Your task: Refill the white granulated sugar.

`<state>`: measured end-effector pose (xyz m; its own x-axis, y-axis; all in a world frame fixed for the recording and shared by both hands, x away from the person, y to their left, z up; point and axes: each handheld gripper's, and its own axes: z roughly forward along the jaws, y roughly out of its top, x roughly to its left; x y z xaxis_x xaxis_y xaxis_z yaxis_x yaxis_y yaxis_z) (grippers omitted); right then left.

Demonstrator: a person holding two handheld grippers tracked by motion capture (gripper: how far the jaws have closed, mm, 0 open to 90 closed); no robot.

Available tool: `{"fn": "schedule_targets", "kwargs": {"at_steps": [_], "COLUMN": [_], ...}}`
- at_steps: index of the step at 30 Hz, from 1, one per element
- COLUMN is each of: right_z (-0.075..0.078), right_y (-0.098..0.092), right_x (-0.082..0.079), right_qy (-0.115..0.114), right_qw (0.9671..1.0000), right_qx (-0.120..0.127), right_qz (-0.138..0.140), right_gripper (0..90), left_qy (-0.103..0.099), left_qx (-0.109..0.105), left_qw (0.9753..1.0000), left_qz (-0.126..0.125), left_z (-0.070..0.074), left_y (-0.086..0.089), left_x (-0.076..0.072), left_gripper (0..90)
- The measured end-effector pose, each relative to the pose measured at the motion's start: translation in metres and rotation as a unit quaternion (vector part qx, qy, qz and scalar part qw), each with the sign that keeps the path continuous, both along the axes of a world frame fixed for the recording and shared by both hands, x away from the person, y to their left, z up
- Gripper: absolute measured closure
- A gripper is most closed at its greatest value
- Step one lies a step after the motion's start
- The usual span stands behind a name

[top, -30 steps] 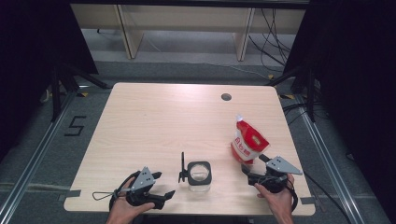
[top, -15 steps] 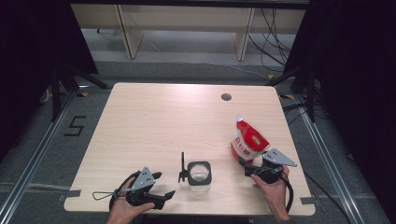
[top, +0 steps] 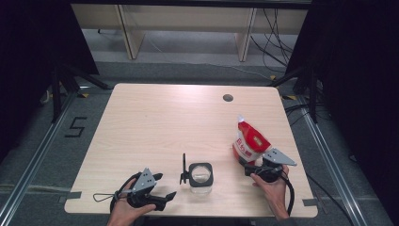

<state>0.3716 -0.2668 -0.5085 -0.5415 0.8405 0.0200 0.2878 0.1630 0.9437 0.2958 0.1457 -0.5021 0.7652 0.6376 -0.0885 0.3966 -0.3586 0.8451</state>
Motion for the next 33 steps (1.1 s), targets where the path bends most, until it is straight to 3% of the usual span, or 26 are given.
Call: {"fn": "schedule_targets", "kwargs": {"at_steps": [1,4,5,8,15,16,19,23,25,27,28,29,32,33], "right_z": [0.000,-0.001,-0.001,-0.002,-0.004,-0.004,-0.004,-0.007,-0.007,-0.006,-0.007,-0.007,-0.007,-0.006], "right_y": [0.001,0.003,0.002,0.003,0.001,0.002,0.002,0.005,0.005,0.003,0.004,0.005,0.005,0.004], "right_x": [0.000,0.001,0.002,0.002,0.009,0.009,0.008,0.010,0.011,0.014,0.012,0.012,0.013,0.015], "right_qy": [0.003,0.005,0.001,0.007,-0.018,-0.006,-0.003,0.006,0.004,-0.002,0.001,0.002,0.005,0.001], "right_qw": [1.0000,0.9999,1.0000,0.9998,0.9998,0.9997,0.9998,0.9990,0.9994,0.9998,0.9996,0.9994,0.9995,0.9997], "right_qx": [0.007,0.015,0.006,0.018,0.007,0.021,0.017,0.043,0.034,0.017,0.026,0.035,0.032,0.023], "right_qz": [0.001,0.000,0.004,0.000,0.008,0.015,0.005,0.000,-0.002,0.014,0.003,0.000,0.001,0.006], "right_gripper": [15.6,15.6,15.6,15.7,15.8,16.0,16.6,17.8,18.2,18.9,19.3,20.2,20.7,20.8], "left_qy": [-0.008,0.000,-0.002,-0.001,-0.003,0.006,0.004,0.004,0.001,0.003,0.003,0.008,0.003,0.003], "left_qx": [0.015,0.000,0.006,0.001,0.011,0.005,0.009,0.013,0.010,0.013,0.013,0.000,0.016,0.012], "left_qw": [0.9998,1.0000,1.0000,1.0000,0.9998,0.9999,0.9999,0.9999,0.9999,0.9999,0.9999,1.0000,0.9998,0.9999], "left_qz": [-0.014,-0.003,-0.006,-0.005,-0.015,-0.008,-0.009,-0.009,-0.009,-0.009,-0.008,-0.003,-0.007,-0.005], "left_z": [0.001,-0.001,0.000,0.000,-0.001,-0.002,-0.002,-0.002,-0.002,-0.002,-0.002,-0.002,-0.002,-0.002], "left_y": [0.002,0.000,0.000,-0.001,-0.001,-0.002,-0.001,0.000,-0.001,0.000,0.000,-0.002,0.000,-0.001], "left_x": [0.002,0.000,0.000,0.000,0.001,0.000,0.000,0.001,0.001,0.001,0.001,0.000,0.001,0.001], "left_gripper": [18.1,18.1,18.1,18.1,18.5,18.5,18.5,18.7,18.7,18.8,18.8,18.9,18.9,18.9]}}
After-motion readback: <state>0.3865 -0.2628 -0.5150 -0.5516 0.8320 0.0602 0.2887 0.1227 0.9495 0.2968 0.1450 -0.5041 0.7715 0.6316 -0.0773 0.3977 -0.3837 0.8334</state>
